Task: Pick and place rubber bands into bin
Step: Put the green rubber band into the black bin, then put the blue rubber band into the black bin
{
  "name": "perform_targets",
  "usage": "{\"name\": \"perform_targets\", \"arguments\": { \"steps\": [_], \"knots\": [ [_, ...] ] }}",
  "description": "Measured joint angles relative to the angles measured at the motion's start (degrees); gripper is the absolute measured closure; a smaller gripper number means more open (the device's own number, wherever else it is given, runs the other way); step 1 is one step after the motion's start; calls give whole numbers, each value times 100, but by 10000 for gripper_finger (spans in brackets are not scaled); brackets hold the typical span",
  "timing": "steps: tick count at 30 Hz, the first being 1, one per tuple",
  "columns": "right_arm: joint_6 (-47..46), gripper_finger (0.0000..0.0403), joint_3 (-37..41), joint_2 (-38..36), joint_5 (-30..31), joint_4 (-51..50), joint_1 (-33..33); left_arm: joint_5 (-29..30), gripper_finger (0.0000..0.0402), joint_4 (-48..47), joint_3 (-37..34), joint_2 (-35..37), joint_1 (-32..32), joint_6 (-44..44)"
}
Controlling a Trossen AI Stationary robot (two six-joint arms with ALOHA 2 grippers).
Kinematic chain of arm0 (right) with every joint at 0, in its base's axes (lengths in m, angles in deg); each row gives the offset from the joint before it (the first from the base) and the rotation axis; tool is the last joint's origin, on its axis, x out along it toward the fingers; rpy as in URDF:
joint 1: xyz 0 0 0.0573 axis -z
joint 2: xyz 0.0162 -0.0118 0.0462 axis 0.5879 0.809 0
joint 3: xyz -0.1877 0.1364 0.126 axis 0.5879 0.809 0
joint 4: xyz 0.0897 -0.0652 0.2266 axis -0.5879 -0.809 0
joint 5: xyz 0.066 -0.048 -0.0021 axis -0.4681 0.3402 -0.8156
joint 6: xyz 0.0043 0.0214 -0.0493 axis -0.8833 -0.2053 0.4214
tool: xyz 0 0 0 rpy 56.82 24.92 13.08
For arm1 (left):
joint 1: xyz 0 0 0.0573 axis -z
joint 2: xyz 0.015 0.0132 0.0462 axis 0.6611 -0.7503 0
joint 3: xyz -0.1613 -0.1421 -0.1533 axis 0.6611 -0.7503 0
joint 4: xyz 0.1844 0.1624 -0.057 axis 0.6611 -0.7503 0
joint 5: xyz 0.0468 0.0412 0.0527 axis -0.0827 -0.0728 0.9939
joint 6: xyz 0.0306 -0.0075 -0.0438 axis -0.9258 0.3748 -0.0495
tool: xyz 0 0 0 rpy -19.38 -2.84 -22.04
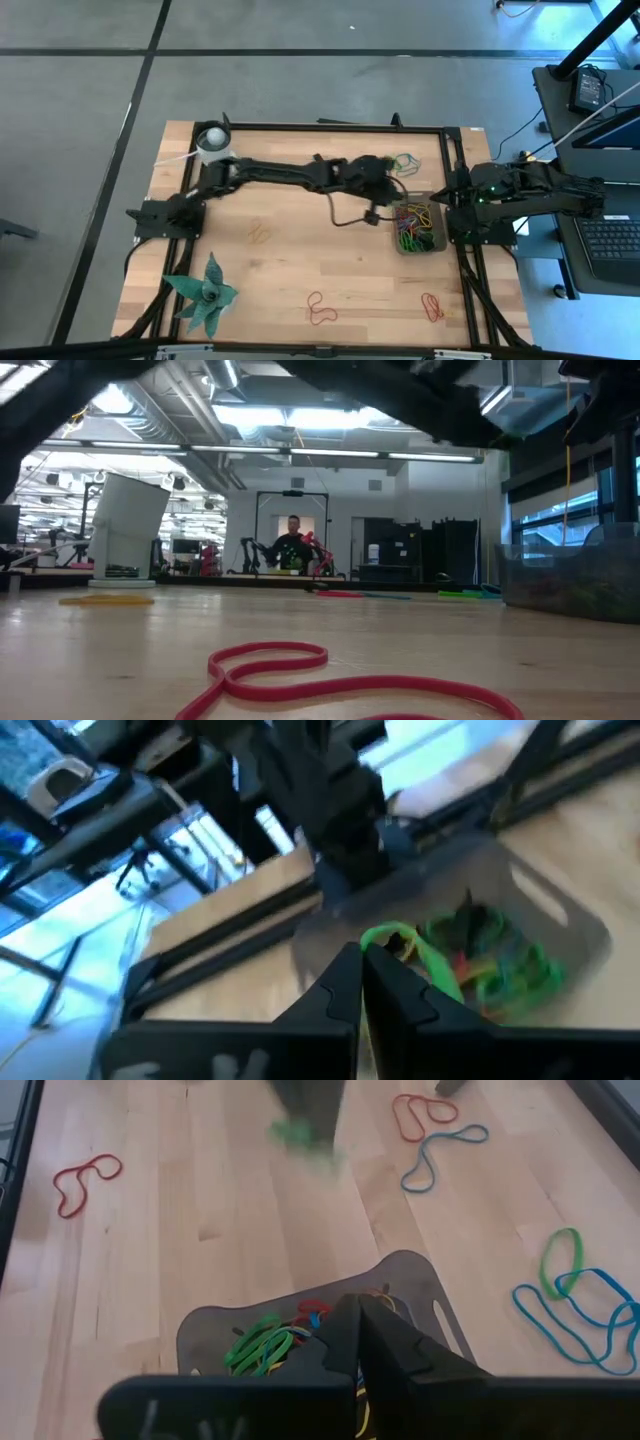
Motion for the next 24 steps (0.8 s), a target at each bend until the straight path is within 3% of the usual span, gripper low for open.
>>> {"name": "perform_targets", "arguments": {
  "steps": [5, 9, 14, 24],
  "knots": [
    [-145, 391, 0, 0, -2, 4, 1, -96, 398, 94, 1197, -1076, 13, 410],
    [-170, 391, 0, 0, -4, 4, 1, -47, 397, 94, 1745, -1614, 105, 430],
    [-175, 391, 0, 0, -6, 4, 1, -48, 382, 27, 1829, -1898, 193, 948],
    [-328, 391, 0, -2, -7, 13, -1, 98, 270, -457, 1834, -1874, 220, 1217]
  ]
}}
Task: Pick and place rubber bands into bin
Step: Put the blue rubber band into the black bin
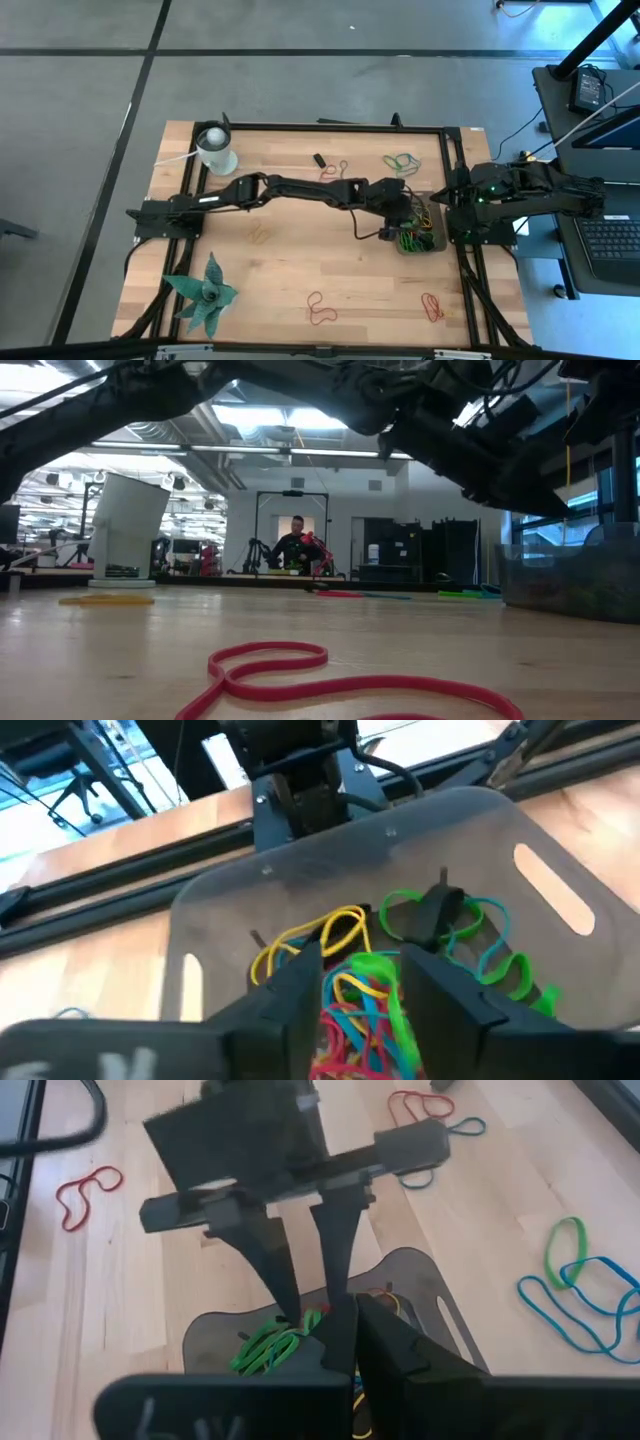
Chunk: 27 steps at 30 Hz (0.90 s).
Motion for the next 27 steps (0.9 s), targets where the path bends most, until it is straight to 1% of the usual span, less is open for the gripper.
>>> {"name": "perform_targets", "arguments": {
  "steps": [3, 6, 10, 13, 14, 18, 21, 24, 27],
  "knots": [
    [-2, 391, 2, 1, 0, 42, 0, 73, 248, -276, 6, 31, 0, 3],
    [1, 391, 2, 1, 0, 111, 1, 399, 237, -557, 5, 33, 19, -44],
    [8, 391, 2, 0, 0, 175, 2, 1034, 238, -1085, 247, 110, 37, -257],
    [13, 391, 2, 0, 0, 175, 1, 1373, 248, -1358, 189, 373, 36, -309],
    [8, 391, 2, 0, 0, 175, 0, 1444, 253, -1380, 200, 444, 34, -300],
    [1, 391, 2, 3, 0, 194, 1, 1776, 273, -1979, 216, 794, 33, 21],
    [-2, 391, 2, 2, 0, 248, 2, 1849, 297, -2473, 216, 1021, 2, 170],
    [-148, 391, 2, 4, 1, 411, 2, 1769, 333, -3163, 216, 1262, -34, 319],
    [-279, 391, 2, 4, 2, 713, 2, 1624, 382, -3901, 178, 1446, -63, 378]
  ]
}}
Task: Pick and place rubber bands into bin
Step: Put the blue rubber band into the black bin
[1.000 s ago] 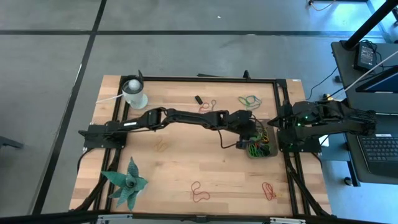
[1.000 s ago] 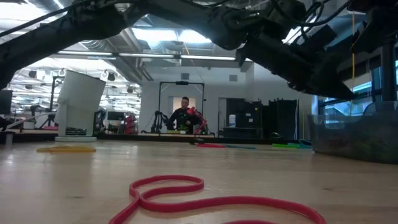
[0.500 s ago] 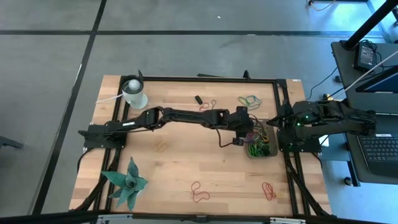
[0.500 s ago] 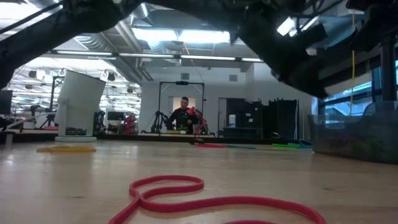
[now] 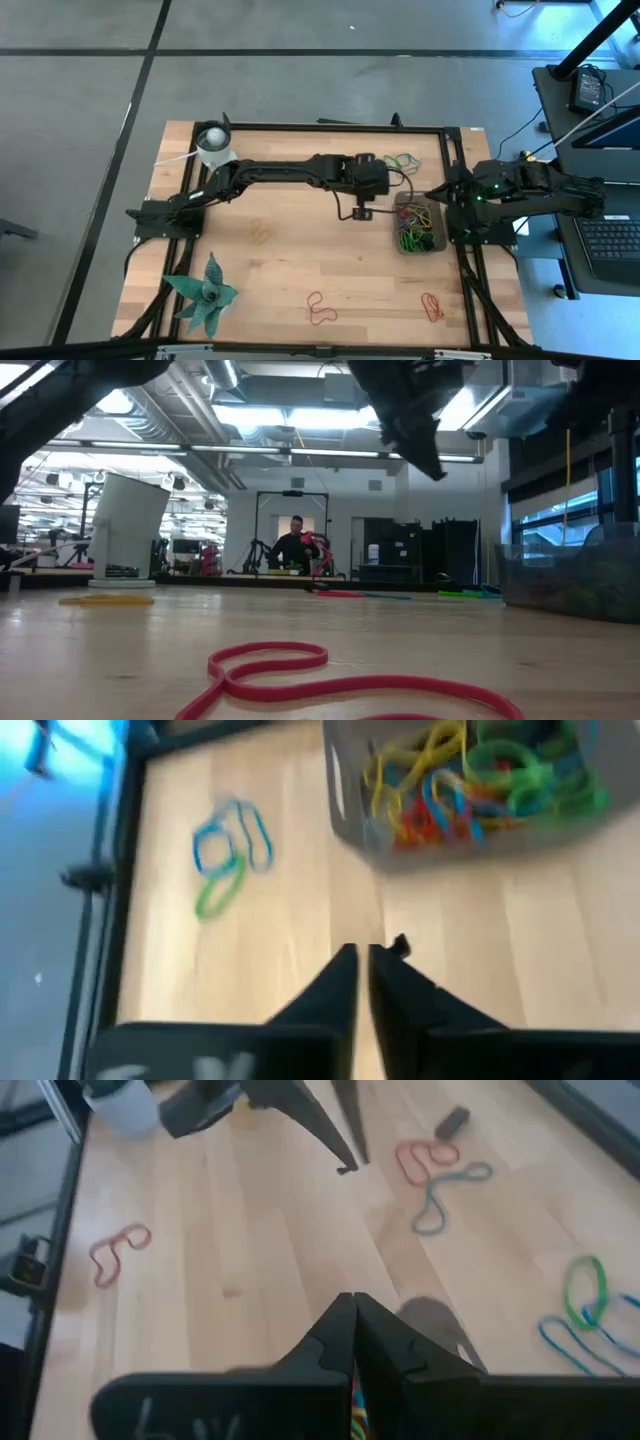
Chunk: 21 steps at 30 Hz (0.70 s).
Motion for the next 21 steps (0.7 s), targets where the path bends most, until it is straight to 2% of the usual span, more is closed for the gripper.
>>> {"name": "perform_targets", "arguments": {
  "steps": [5, 10, 14, 21],
  "knots": [
    [0, 391, 0, 6, 2, 655, 0, -31, 400, -592, -398, 187, 26, 191],
    [394, 391, 0, 148, 43, 1283, 0, -33, 400, -356, -1515, 623, 63, 436],
    [741, 391, 0, 488, 435, 1662, 2, -34, 400, 416, -2947, 1373, 74, 725],
    [1475, 390, 0, 1569, 1484, 3009, 97, -36, 400, 2284, -5918, 3386, 92, 1343]
  ]
}}
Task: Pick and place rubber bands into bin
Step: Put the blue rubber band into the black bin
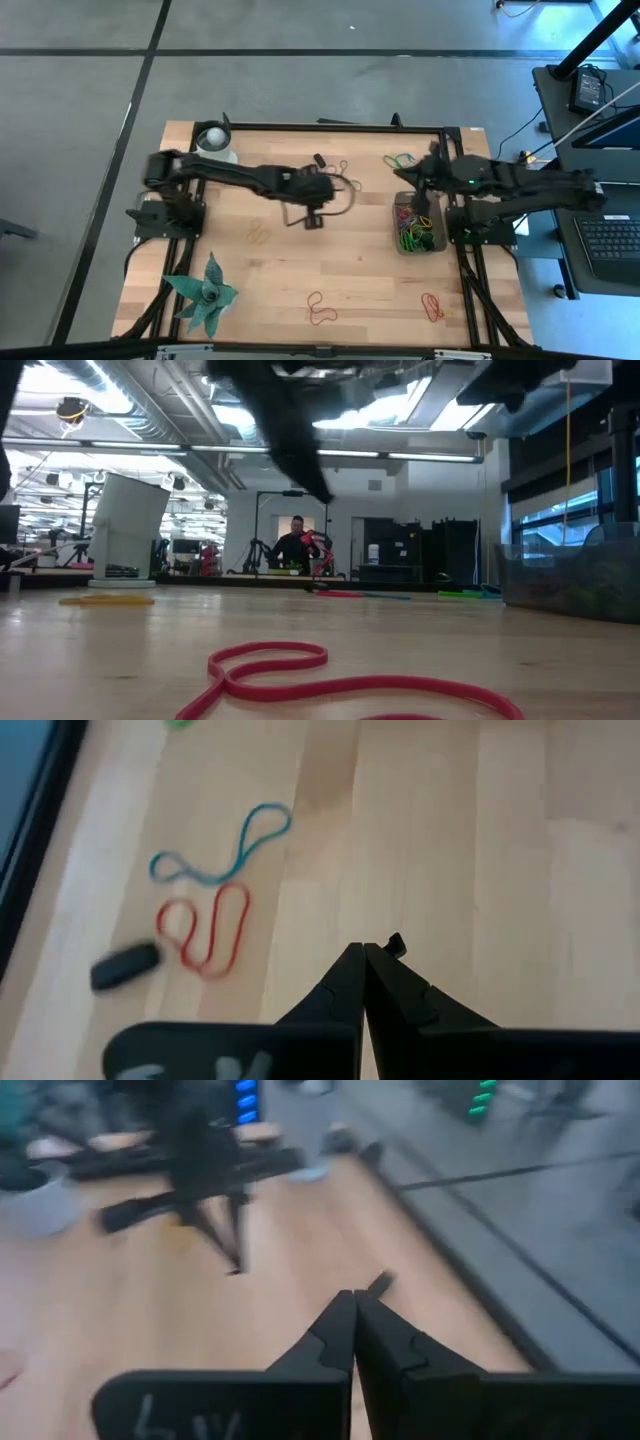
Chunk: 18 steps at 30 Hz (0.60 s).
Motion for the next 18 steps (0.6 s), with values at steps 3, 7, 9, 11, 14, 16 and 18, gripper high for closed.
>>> {"name": "perform_targets", "arguments": {
  "steps": [3, 7, 9, 11, 14, 16, 18],
  "knots": [
    [-468, 390, -96, 536, 548, 475, 321, 1, 400, 501, -1006, 854, 0, 180],
    [-771, 383, -615, 1317, 728, 348, 960, 50, 400, 793, -2014, 1851, -30, 380],
    [-925, 377, -973, 1740, 707, 187, 1283, 67, 400, 858, -2375, 2302, -78, 444],
    [-1102, 371, -1418, 2165, 612, -159, 1622, 137, 400, 865, -2679, 2697, -141, 494],
    [-1174, 361, -2132, 2807, 356, -829, 2086, 270, 400, 835, -3016, 3195, -239, 495],
    [-1178, 355, -2556, 3235, 176, -1271, 2337, 338, 400, 835, -3194, 3475, -300, 492],
    [-1210, 349, -2930, 3607, -7, -1703, 2569, 360, 400, 790, -3326, 3701, -362, 488]
  ]
}}
